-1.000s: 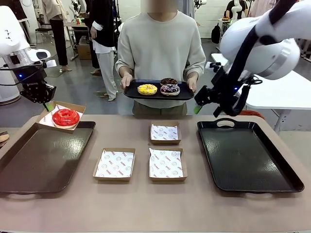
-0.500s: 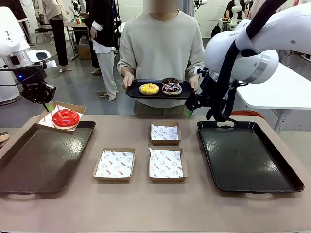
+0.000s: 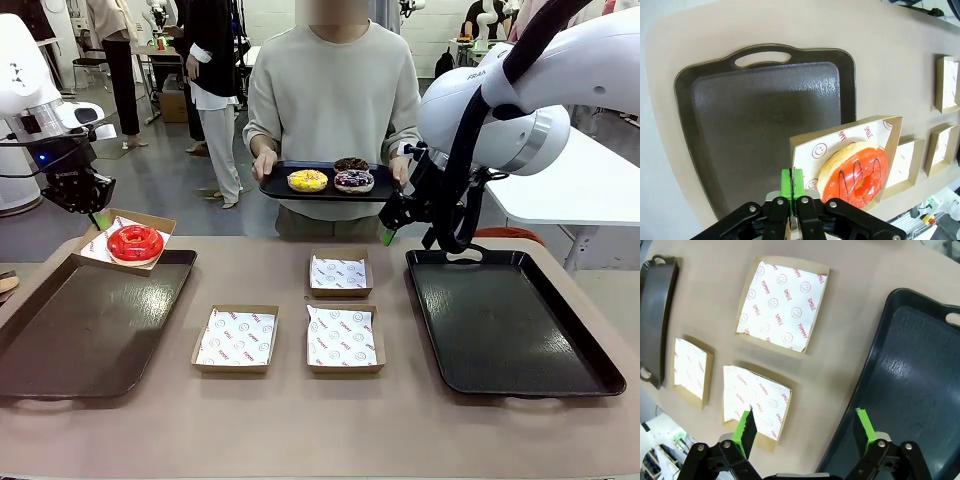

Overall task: Individually package the donuts and arrange them on the tray.
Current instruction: Place the picked Paper togo box on the Handle tray while simultaneously picking up another Paper togo box from the table with the other hand.

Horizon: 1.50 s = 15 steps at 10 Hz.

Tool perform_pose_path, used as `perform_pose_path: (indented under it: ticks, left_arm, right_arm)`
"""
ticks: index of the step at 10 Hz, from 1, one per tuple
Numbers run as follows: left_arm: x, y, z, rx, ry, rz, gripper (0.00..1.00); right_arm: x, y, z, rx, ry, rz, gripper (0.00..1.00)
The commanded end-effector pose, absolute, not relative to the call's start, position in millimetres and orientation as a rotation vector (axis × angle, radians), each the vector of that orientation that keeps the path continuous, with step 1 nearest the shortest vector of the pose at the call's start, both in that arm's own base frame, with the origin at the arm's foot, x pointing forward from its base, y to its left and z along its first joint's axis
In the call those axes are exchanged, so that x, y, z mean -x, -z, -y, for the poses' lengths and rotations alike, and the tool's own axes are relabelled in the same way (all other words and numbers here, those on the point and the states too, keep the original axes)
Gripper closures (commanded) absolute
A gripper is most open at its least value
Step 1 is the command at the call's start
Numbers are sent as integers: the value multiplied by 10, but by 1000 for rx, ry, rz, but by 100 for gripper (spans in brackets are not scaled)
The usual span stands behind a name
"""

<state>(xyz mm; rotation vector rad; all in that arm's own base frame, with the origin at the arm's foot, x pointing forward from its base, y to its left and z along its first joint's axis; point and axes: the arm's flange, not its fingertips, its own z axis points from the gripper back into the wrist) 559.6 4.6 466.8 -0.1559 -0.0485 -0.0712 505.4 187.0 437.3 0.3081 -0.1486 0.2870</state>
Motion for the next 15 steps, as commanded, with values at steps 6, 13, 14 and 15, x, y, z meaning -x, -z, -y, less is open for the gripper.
perform_pose_path:
  ticks: [6, 13, 14, 15]
  left_arm:
    - [-5596, -4668, -46, 156, 71, 49, 99]
    - [-5603, -4449, 38, 92, 22, 44, 99]
    - [-5623, -4424, 49, 97, 17, 46, 99]
    - [-5639, -4404, 55, 98, 19, 44, 99]
  right_arm:
    - [-5054, -4373, -1870, -308, -287, 149, 0]
    - [-5777, -4123, -2588, -137, -78, 126, 0]
    - [-5849, -4013, -2649, -132, -23, 117, 0]
    - [-5912, -3911, -2683, -119, 23, 113, 0]
